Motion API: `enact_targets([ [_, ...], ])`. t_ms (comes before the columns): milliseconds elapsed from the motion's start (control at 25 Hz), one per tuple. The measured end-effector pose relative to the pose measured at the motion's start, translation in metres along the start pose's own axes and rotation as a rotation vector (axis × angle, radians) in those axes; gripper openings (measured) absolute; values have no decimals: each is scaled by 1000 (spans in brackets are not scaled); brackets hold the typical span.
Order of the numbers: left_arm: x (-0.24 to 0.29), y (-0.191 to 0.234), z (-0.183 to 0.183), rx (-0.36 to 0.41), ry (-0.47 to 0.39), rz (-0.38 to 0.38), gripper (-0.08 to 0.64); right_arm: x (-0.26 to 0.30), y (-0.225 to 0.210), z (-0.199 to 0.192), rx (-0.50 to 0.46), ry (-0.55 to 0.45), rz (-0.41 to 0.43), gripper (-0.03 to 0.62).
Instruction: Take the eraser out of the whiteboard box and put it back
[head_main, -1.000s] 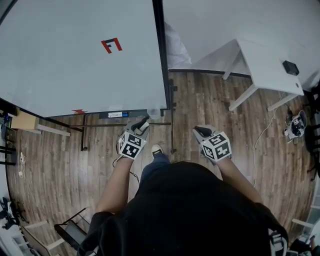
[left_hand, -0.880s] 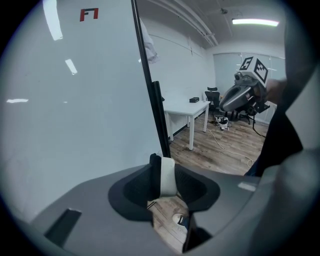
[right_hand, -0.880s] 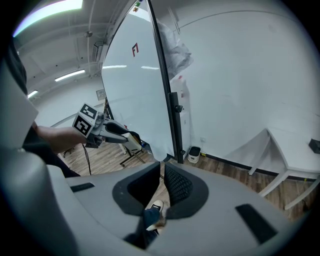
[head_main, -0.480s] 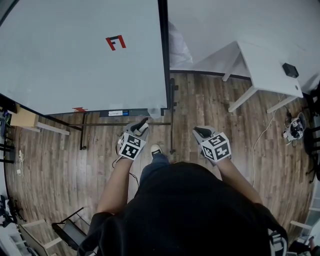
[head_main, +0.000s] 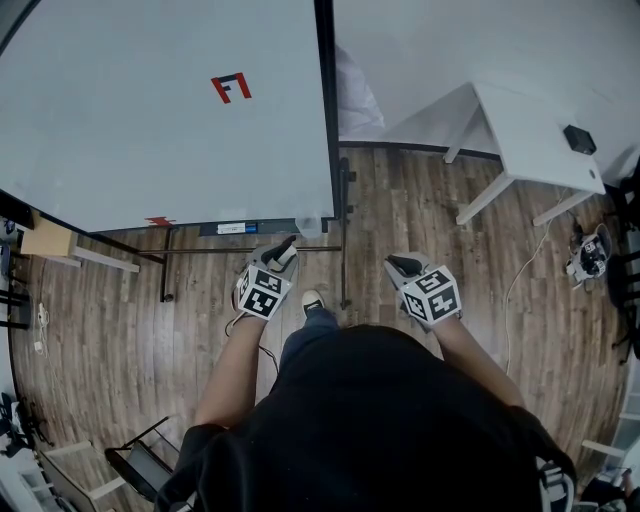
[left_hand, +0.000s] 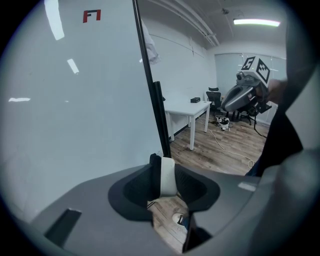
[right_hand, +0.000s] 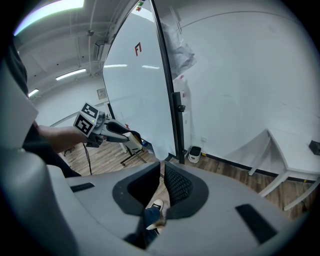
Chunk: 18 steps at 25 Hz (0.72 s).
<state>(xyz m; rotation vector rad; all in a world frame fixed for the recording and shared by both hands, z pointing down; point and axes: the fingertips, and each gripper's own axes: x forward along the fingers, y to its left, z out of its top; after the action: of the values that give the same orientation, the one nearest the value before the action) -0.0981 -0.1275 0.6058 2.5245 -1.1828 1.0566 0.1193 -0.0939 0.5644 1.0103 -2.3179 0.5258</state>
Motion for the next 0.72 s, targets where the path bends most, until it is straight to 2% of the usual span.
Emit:
enact_targets([
  [720, 17, 16, 28, 22, -30, -22, 147, 10, -10, 17, 2, 0, -13, 21],
])
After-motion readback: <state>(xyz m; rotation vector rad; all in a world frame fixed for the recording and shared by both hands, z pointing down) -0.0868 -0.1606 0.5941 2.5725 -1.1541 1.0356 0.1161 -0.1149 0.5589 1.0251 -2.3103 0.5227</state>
